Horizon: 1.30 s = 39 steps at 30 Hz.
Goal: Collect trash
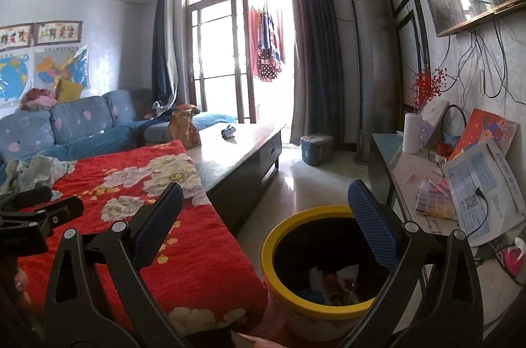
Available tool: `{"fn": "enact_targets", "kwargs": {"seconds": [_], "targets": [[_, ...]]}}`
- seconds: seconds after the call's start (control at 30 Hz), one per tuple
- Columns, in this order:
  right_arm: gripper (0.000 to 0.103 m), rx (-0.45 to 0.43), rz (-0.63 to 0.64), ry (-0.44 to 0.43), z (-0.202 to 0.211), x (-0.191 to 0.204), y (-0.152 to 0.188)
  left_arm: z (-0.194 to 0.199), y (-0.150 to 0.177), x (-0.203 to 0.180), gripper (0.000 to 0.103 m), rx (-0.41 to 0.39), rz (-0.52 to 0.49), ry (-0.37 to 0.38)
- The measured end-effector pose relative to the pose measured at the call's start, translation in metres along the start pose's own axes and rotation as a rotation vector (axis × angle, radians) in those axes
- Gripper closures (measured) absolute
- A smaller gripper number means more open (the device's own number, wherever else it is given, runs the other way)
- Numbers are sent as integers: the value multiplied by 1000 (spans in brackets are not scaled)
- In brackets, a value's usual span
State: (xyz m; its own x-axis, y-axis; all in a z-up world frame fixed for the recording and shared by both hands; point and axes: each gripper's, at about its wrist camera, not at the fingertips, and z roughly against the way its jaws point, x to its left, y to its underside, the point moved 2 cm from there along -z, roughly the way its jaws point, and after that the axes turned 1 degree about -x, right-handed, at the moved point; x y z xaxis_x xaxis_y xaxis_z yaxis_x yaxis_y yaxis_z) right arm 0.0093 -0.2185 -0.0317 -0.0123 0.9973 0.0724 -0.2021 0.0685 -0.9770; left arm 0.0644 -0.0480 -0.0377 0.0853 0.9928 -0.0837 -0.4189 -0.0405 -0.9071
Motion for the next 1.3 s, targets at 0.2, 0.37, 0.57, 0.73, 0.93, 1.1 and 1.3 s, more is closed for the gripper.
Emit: {"fn": "enact_targets", "kwargs": {"seconds": [0.2, 0.37, 0.57, 0.73, 0.93, 1.1, 1.3], "targets": [[11, 3, 0, 0, -1, 0, 0, 0, 0, 0, 6, -1, 0, 1], [11, 4, 0, -1, -1, 2, 0, 0, 0, 0, 6, 0, 1, 0], [11, 5, -1, -1, -1, 2, 0, 0, 0, 0, 6, 1, -1, -1], [11, 6, -2, 0, -1, 2, 0, 0, 0, 0, 6, 0, 0, -1], [11, 5, -1, 0, -2, 4, 0, 0, 0, 0, 6, 0, 0, -2], [11, 9, -2, 0, -2, 5, 1, 1, -1, -1, 6, 0, 3, -4], [11, 8, -2, -1, -2, 6, 2, 1, -1, -1, 6, 1, 3, -3]]}}
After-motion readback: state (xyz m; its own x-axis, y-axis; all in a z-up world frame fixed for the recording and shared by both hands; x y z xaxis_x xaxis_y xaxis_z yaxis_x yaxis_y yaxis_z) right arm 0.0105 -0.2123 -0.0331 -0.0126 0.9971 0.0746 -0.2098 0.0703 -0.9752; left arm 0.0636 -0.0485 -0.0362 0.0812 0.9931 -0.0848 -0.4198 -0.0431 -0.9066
